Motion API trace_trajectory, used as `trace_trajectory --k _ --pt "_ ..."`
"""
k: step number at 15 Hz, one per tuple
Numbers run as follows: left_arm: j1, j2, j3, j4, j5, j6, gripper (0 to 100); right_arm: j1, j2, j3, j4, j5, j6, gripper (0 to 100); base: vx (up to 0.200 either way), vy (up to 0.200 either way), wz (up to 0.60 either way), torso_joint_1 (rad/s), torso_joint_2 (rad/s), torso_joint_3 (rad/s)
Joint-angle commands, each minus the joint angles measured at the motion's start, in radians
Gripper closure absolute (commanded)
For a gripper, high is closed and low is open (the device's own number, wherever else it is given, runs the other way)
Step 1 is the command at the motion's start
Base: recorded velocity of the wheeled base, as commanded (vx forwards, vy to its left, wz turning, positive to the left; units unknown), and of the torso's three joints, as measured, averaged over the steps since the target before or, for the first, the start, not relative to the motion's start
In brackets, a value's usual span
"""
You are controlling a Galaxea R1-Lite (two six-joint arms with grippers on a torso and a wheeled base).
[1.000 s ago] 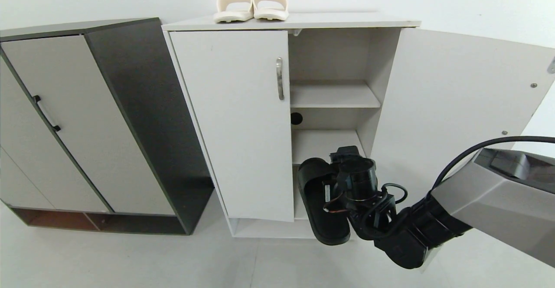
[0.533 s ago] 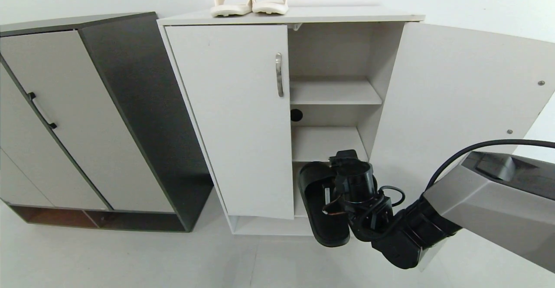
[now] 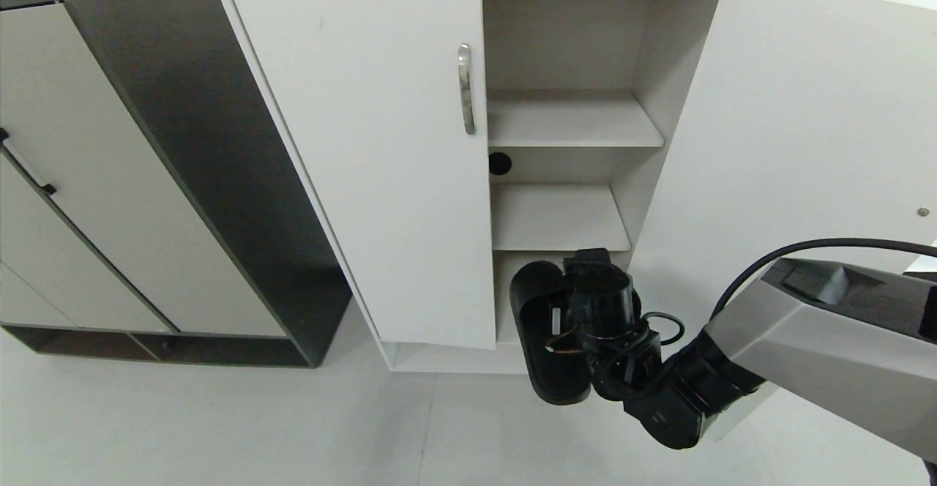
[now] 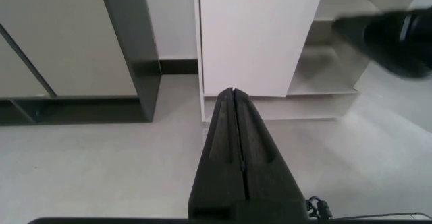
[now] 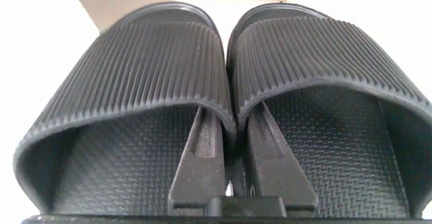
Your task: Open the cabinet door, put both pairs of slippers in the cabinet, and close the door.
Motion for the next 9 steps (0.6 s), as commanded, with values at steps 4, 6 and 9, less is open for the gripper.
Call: trace_trajectory --k 4,6,9 --pt "0.000 0.002 0.000 0.000 0.000 0.002 100 0.001 0.049 0.032 -0.194 -0.023 -0.078 100 0.000 0.000 0.00 0.003 0.00 -0.112" --pt "0.000 0.002 0.000 0.000 0.000 0.002 100 -0.017 0.062 0.011 -0.192 -0.033 -0.075 100 0.000 0.000 0.00 0.000 0.00 0.000" --pt "0.000 0.002 0.000 0.000 0.002 0.000 100 -0.020 0.062 0.008 -0.192 -0.035 -0.073 100 0.000 0.000 0.00 0.000 0.00 0.000"
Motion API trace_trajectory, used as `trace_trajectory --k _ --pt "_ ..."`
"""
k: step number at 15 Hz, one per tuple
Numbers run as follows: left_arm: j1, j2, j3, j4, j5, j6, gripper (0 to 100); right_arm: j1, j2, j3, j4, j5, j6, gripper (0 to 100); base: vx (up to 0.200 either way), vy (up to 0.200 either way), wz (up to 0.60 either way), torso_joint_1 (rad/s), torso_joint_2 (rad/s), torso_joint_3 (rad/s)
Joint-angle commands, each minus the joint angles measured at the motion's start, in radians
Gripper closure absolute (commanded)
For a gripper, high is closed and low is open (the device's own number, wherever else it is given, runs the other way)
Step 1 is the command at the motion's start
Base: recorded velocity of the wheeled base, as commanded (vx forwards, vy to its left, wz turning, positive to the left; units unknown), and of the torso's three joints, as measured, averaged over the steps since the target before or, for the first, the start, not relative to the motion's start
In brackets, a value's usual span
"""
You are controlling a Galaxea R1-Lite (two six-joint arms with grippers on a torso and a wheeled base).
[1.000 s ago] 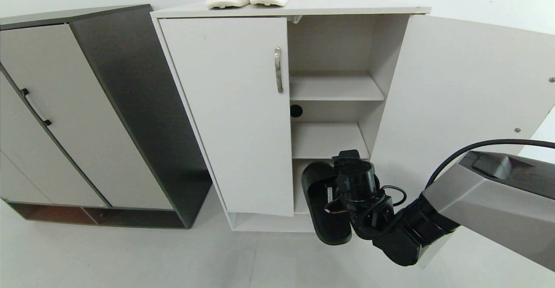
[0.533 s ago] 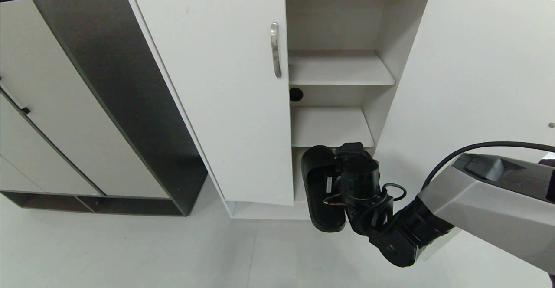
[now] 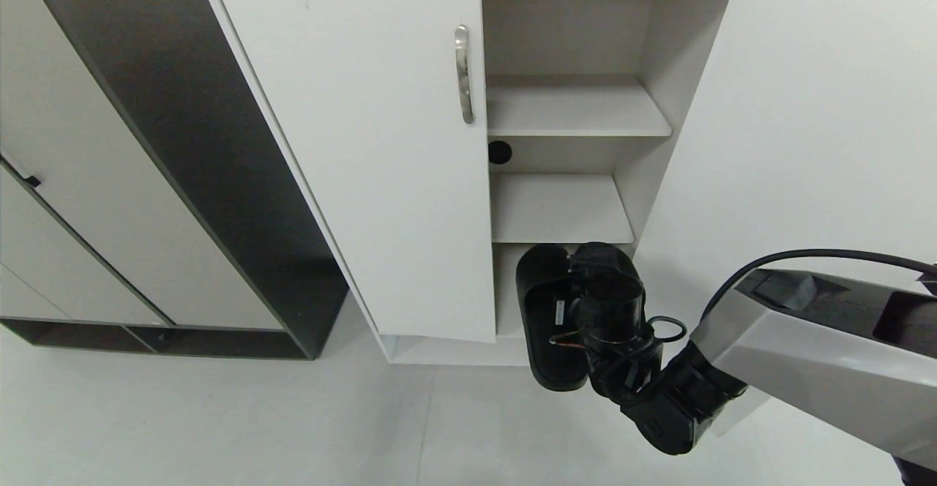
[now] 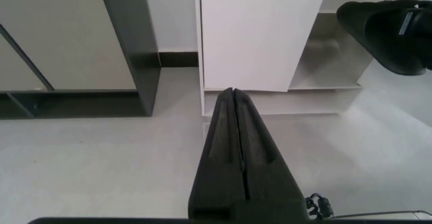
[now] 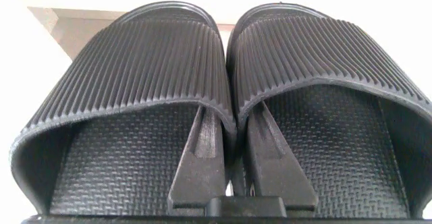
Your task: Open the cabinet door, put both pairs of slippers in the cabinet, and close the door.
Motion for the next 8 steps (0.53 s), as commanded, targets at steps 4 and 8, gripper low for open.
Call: trace_trajectory --k 4,8 --pt "0.000 0.002 0.000 0.000 0.000 -0.002 100 -0.001 0.003 -0.004 0.000 0.000 0.000 100 0.200 0.000 0.00 0.000 0.00 0.001" --pt "0.000 0.002 0.000 0.000 0.000 0.000 100 -0.001 0.003 -0.020 0.000 -0.014 -0.001 100 0.200 0.000 0.00 0.004 0.00 0.001"
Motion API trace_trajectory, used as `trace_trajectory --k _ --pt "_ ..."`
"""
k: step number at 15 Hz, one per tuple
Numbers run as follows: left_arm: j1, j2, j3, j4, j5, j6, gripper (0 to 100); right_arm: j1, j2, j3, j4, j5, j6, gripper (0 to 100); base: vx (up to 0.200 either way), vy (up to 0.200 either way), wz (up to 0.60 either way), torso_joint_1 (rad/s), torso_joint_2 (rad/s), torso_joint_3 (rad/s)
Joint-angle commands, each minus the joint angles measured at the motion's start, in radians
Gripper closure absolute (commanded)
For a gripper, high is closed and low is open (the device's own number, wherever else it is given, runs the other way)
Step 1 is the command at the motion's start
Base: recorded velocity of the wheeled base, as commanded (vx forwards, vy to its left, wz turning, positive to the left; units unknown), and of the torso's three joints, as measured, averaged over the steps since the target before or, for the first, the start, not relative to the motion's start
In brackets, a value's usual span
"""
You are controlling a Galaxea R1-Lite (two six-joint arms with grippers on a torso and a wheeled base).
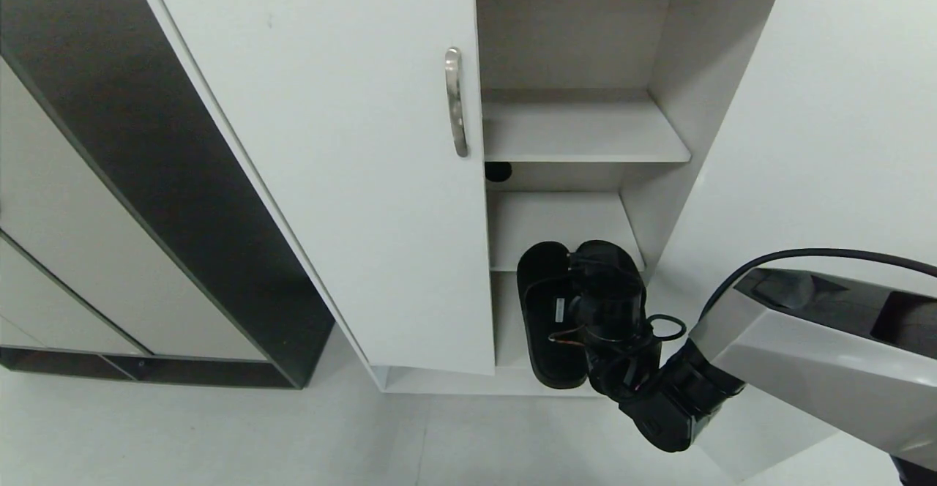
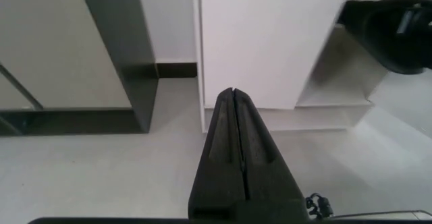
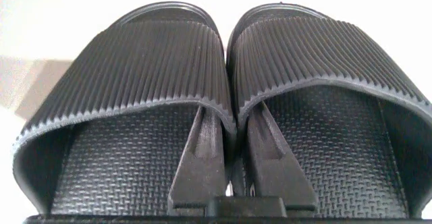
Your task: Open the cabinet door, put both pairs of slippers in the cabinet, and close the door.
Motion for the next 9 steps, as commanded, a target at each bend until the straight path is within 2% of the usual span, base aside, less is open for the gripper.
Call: trace_trajectory --k 1,4,9 --pt "0.000 0.002 0.000 -0.001 0.000 0.000 100 0.000 0.000 -0.007 0.000 -0.002 -0.002 100 0.200 0.000 0.00 0.007 0.00 0.002" --pt "0.000 0.002 0.000 -0.001 0.000 0.000 100 0.000 0.003 -0.015 0.000 -0.002 -0.002 100 0.200 0.000 0.00 0.002 0.00 0.002" --pt "0.000 0.002 0.000 -0.001 0.000 -0.002 100 -0.021 0.039 -0.043 0.000 0.000 -0.002 100 0.000 0.000 0.00 0.000 0.00 0.000"
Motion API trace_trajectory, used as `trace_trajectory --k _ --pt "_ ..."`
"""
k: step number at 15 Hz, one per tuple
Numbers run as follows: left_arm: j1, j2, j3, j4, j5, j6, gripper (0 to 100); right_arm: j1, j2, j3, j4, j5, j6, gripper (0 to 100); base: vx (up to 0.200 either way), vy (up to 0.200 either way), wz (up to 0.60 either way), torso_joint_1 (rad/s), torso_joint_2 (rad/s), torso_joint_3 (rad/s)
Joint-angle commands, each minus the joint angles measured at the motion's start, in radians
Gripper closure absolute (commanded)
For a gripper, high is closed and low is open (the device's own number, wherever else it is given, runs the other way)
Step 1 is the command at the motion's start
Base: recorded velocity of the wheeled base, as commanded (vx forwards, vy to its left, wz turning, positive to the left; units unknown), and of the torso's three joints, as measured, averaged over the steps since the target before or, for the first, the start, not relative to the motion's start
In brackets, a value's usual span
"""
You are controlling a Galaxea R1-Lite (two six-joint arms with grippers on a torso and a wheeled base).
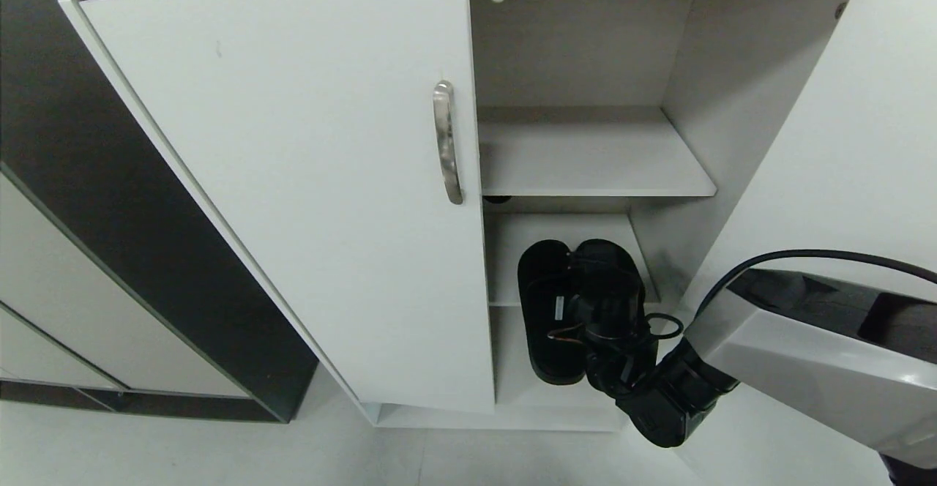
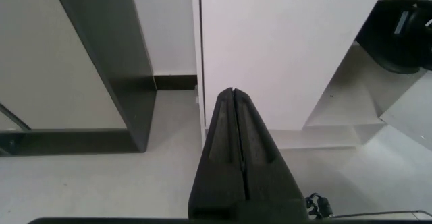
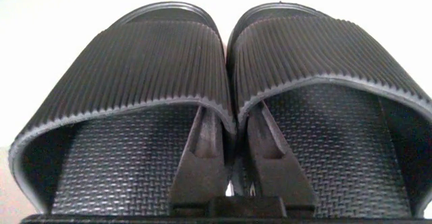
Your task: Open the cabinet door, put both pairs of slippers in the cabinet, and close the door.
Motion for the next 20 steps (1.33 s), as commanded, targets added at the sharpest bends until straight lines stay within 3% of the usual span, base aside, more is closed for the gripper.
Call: trace_trajectory --k 1,5,7,13,20 --pt "0.000 0.002 0.000 0.000 0.000 -0.001 100 -0.007 0.013 -0.012 0.001 0.000 0.000 100 0.000 0.000 0.00 0.000 0.00 0.000" --pt "0.000 0.002 0.000 0.000 0.000 -0.001 100 -0.058 0.096 -0.188 0.082 0.005 -0.002 100 0.000 0.000 0.00 0.000 0.00 0.000" --pt "0.000 0.002 0.000 0.000 0.000 -0.001 100 -0.090 0.130 -0.343 0.199 0.009 -0.002 100 0.000 0.000 0.00 0.000 0.00 0.000" --pt "0.000 0.002 0.000 0.000 0.000 -0.001 100 -0.109 0.209 -0.632 0.374 0.031 -0.002 100 0.000 0.000 0.00 0.000 0.00 0.000" --pt "0.000 0.002 0.000 0.000 0.000 -0.001 100 -0.109 0.223 -0.712 0.453 0.032 -0.002 100 0.000 0.000 0.00 0.000 0.00 0.000"
